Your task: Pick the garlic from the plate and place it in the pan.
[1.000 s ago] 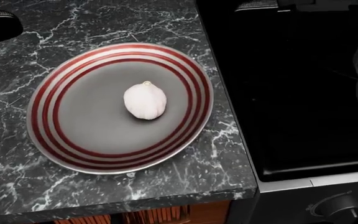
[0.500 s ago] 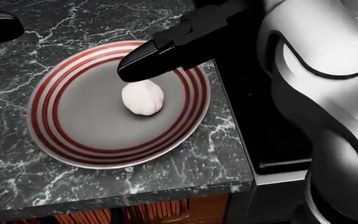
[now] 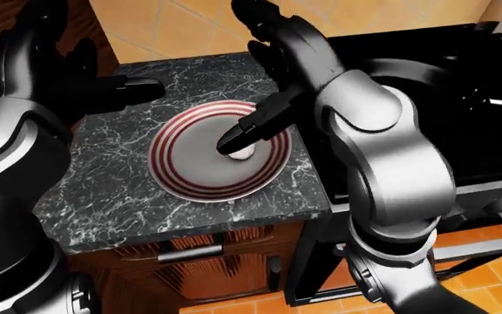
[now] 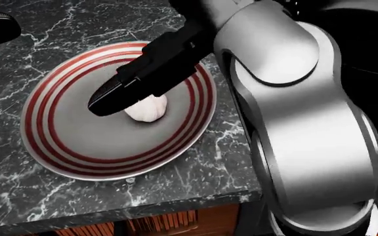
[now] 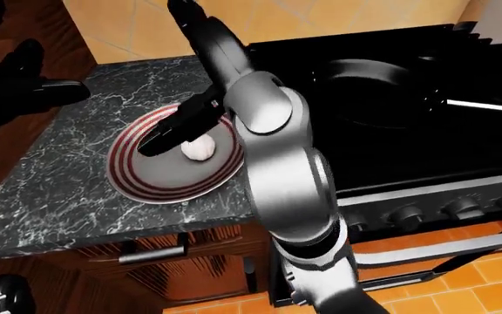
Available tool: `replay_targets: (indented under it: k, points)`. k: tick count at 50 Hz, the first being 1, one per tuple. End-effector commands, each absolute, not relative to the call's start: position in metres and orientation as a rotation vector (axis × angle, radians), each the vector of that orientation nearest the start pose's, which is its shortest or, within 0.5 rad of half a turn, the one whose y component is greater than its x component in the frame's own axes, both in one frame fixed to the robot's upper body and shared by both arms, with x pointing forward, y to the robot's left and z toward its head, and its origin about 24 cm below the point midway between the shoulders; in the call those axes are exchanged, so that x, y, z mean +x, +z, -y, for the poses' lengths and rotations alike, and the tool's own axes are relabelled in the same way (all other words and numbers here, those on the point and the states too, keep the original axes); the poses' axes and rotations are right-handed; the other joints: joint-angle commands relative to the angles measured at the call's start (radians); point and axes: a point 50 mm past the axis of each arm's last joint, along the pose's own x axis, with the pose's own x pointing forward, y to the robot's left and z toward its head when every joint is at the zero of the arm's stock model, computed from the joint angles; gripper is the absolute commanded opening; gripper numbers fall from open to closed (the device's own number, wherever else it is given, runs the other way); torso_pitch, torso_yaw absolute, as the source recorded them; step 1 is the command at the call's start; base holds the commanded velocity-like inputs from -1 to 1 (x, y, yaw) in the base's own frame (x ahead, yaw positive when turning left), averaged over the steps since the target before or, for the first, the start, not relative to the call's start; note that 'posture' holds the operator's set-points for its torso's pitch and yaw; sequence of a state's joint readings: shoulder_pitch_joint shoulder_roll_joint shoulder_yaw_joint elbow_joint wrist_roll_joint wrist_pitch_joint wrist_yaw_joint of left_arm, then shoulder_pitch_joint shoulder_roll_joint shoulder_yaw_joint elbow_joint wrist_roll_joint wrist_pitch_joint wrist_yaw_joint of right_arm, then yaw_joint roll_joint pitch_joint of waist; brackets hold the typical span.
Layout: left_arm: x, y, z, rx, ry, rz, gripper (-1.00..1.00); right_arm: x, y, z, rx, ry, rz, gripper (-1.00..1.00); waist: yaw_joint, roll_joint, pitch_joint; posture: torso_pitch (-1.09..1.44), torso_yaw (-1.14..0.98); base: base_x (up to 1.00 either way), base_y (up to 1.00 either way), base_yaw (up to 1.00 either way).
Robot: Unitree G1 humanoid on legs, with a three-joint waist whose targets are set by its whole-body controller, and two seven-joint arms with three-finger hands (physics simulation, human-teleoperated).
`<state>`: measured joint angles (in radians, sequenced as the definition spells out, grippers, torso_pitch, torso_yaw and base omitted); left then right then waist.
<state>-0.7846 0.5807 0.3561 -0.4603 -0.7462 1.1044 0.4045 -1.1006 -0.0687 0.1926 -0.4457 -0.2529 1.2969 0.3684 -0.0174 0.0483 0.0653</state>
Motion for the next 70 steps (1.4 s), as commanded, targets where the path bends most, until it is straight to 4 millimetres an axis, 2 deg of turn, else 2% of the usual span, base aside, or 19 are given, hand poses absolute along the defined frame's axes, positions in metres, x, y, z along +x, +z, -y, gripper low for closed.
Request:
replay_targets:
  k: [1, 6, 12, 14, 23, 32, 38, 46, 53, 61, 65, 70]
  points:
    - [0.27, 0.317, -0.221, -0.034, 0.139, 0.298, 1.0, 0.278, 0.326, 0.047, -0.42, 0.411, 0.298, 0.8, -0.001, 0.006, -0.027, 0.0, 0.0, 0.0, 0.0, 0.0]
    - [0.27, 0.318, -0.221, -0.033, 0.139, 0.299, 1.0, 0.28, 0.321, 0.047, -0.461, 0.397, 0.309, 0.88, -0.003, 0.011, -0.028, 0.0, 0.0, 0.0, 0.0, 0.0]
    - [0.27, 0.318, -0.222, -0.034, 0.139, 0.3, 1.0, 0.284, 0.313, 0.045, -0.478, 0.396, 0.304, 0.73, -0.008, 0.017, -0.029, 0.0, 0.0, 0.0, 0.0, 0.0]
    - [0.269, 0.319, -0.221, -0.034, 0.14, 0.301, 1.0, 0.285, 0.308, 0.043, -0.48, 0.403, 0.297, 0.62, -0.009, 0.018, -0.03, 0.0, 0.0, 0.0, 0.0, 0.0]
    - [0.269, 0.319, -0.222, -0.035, 0.141, 0.302, 1.0, 0.283, 0.297, 0.036, -0.496, 0.447, 0.268, 0.59, -0.014, 0.026, -0.031, 0.0, 0.0, 0.0, 0.0, 0.0]
    - [0.269, 0.319, -0.222, -0.034, 0.141, 0.3, 1.0, 0.281, 0.298, 0.031, -0.527, 0.483, 0.251, 0.56, -0.019, 0.031, -0.03, 0.0, 0.0, 0.0, 0.0, 0.0]
    - [0.27, 0.318, -0.221, -0.034, 0.141, 0.297, 1.0, 0.288, 0.293, 0.035, -0.57, 0.492, 0.22, 0.51, -0.02, 0.033, -0.03, 0.0, 0.0, 0.0, 0.0, 0.0]
    - [0.27, 0.317, -0.221, -0.035, 0.14, 0.297, 1.0, 0.301, 0.299, 0.036, -0.635, 0.495, 0.216, 0.54, -0.022, 0.036, -0.032, 0.0, 0.0, 0.0, 0.0, 0.0]
    - [0.271, 0.317, -0.221, -0.035, 0.14, 0.296, 1.0, 0.309, 0.292, 0.035, -0.657, 0.501, 0.205, 0.47, -0.022, 0.035, -0.033, 0.0, 0.0, 0.0, 0.0, 0.0]
    - [0.27, 0.318, -0.221, -0.034, 0.14, 0.297, 1.0, 0.315, 0.285, 0.035, -0.671, 0.508, 0.195, 0.51, -0.02, 0.034, -0.035, 0.0, 0.0, 0.0, 0.0, 0.0]
    - [0.271, 0.316, -0.222, -0.035, 0.144, 0.294, 1.0, 0.318, 0.274, 0.035, -0.667, 0.51, 0.188, 0.49, -0.02, 0.033, -0.036, 0.0, 0.0, 0.0, 0.0, 0.0]
    - [0.272, 0.315, -0.222, -0.034, 0.142, 0.292, 1.0, 0.32, 0.274, 0.034, -0.664, 0.508, 0.191, 0.49, -0.019, 0.032, -0.039, 0.0, 0.0, 0.0, 0.0, 0.0]
